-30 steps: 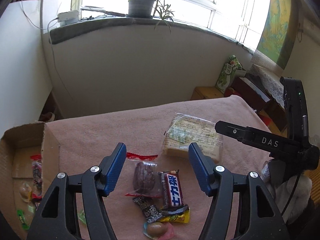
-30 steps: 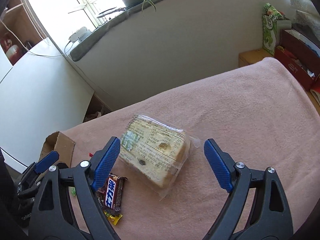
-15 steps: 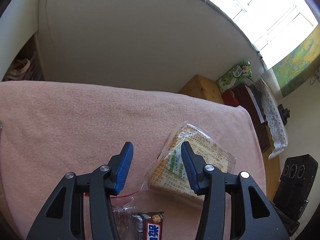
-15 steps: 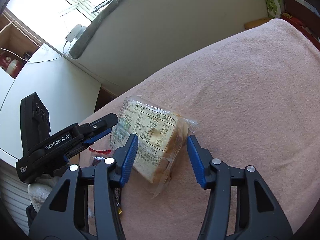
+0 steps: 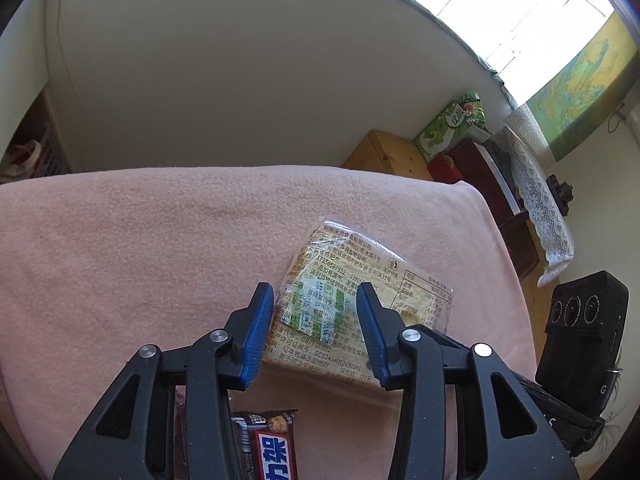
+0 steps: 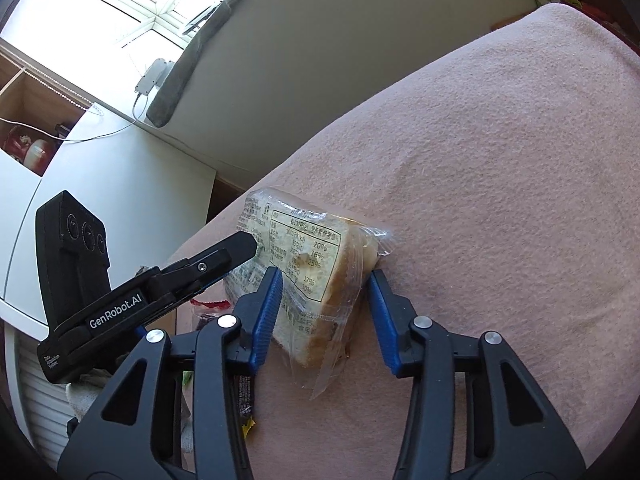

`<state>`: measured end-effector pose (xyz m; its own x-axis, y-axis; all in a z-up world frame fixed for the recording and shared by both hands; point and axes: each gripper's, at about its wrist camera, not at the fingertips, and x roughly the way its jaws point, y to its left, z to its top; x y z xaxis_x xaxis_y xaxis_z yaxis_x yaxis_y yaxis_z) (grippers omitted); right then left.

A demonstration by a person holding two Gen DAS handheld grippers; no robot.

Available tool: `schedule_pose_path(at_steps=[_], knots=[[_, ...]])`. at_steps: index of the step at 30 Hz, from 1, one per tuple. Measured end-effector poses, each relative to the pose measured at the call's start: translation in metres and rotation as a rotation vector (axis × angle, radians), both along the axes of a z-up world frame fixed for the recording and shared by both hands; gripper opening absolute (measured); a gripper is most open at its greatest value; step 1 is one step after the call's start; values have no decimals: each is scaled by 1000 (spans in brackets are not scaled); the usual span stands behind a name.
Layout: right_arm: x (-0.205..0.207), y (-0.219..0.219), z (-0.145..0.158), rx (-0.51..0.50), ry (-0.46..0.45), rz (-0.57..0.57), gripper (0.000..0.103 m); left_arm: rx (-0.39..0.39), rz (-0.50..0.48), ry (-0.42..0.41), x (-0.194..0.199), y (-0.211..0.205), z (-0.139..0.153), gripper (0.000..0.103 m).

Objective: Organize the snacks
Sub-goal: 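Close both grippers on the bagged bread loaf and lift it, then carry the bread loaf into the box with both grippers and release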

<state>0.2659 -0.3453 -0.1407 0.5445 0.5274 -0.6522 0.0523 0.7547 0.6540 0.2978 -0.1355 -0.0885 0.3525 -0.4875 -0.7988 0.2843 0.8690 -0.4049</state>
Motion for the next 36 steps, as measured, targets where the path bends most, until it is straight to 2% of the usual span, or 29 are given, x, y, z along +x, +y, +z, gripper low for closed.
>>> schedule_pose_path(at_steps=[9,16,26,36], knots=[[-2,11,15,-20,-25,-3,46,11,-4,-40,-8,-1,13,41],[-9,26,35,-25,-63,18,46,12,26,-91,-22,17,32,41],[-22,82,66,-30,-131,109,46,15,113,-148,-55,73,58,41],[-42,149,85,-44,-188,231,46,13,211,-176,-90,136,69,40]])
